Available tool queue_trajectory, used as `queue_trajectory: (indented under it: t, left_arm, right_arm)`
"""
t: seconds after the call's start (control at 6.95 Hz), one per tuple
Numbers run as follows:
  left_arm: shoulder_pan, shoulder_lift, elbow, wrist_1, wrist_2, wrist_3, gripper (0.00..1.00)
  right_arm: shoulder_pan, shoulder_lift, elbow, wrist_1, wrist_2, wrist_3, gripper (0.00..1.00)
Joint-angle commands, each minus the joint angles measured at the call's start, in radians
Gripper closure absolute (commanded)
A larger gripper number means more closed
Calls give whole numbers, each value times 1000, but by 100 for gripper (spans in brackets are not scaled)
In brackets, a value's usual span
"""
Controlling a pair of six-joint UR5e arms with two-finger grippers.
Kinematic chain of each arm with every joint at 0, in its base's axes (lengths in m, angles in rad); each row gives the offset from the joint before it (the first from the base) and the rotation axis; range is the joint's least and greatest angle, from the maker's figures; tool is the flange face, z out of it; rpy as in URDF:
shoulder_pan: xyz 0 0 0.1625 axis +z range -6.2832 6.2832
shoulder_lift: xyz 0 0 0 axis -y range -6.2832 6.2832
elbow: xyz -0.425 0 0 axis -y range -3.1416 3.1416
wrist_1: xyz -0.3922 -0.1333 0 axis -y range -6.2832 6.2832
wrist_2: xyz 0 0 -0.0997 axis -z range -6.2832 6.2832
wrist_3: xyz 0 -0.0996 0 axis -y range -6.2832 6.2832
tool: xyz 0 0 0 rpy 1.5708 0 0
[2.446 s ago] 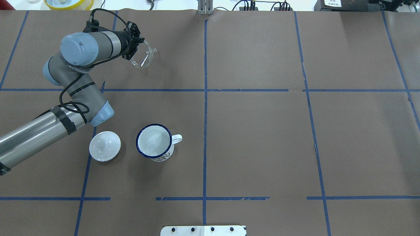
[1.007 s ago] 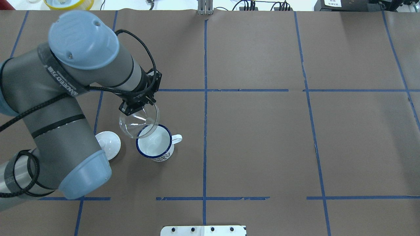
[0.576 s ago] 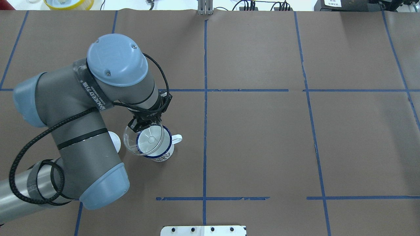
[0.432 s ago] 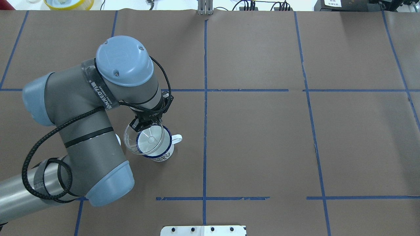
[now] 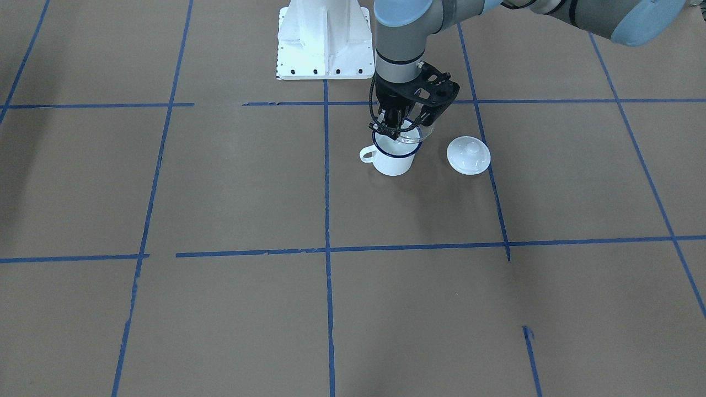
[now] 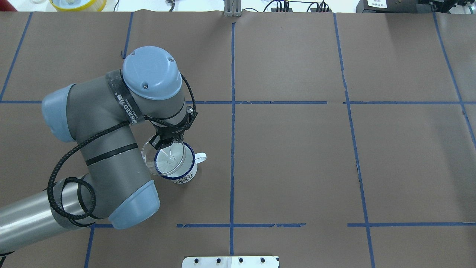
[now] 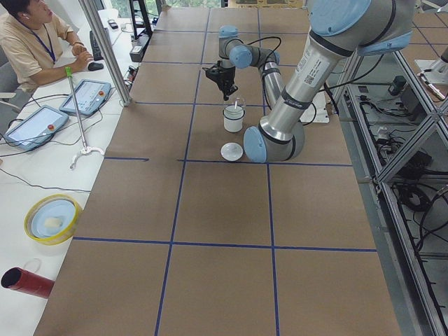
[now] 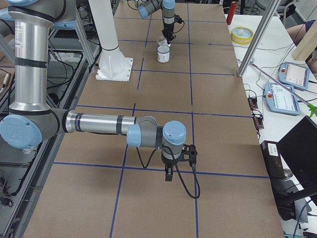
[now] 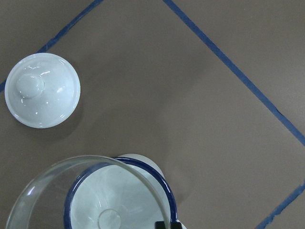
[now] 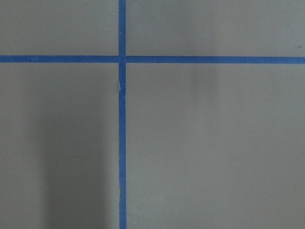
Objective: Place funnel on cup
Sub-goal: 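Lower the funnel into the mug mouth and open the left gripper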
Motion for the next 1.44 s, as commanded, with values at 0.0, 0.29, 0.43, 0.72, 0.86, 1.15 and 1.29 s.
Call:
queue_trajectory:
  t: [0.0, 0.29, 0.43, 0.72, 0.86, 1.15, 1.29]
  left_arm:
    - [14, -2, 20, -2, -1, 6, 100]
    - [25, -5, 45, -21, 1, 8, 100]
    - [25, -16, 65, -28, 2, 10, 100]
    - [25, -22, 86, -28, 2, 26, 100]
    - [25, -22, 95, -28, 2, 26, 61]
    - [25, -25, 89, -27, 1, 55, 1]
    - [23, -27, 76, -27, 4, 71, 1]
  right_arm:
    - [0, 0, 0, 0, 0, 0, 0]
    - [0, 0, 0, 0, 0, 0, 0]
    - [0, 0, 0, 0, 0, 0, 0]
    - [0, 0, 0, 0, 0, 0, 0]
    - [0, 0, 0, 0, 0, 0, 0]
    - [0, 0, 0, 0, 0, 0, 0]
    - [0, 0, 0, 0, 0, 0, 0]
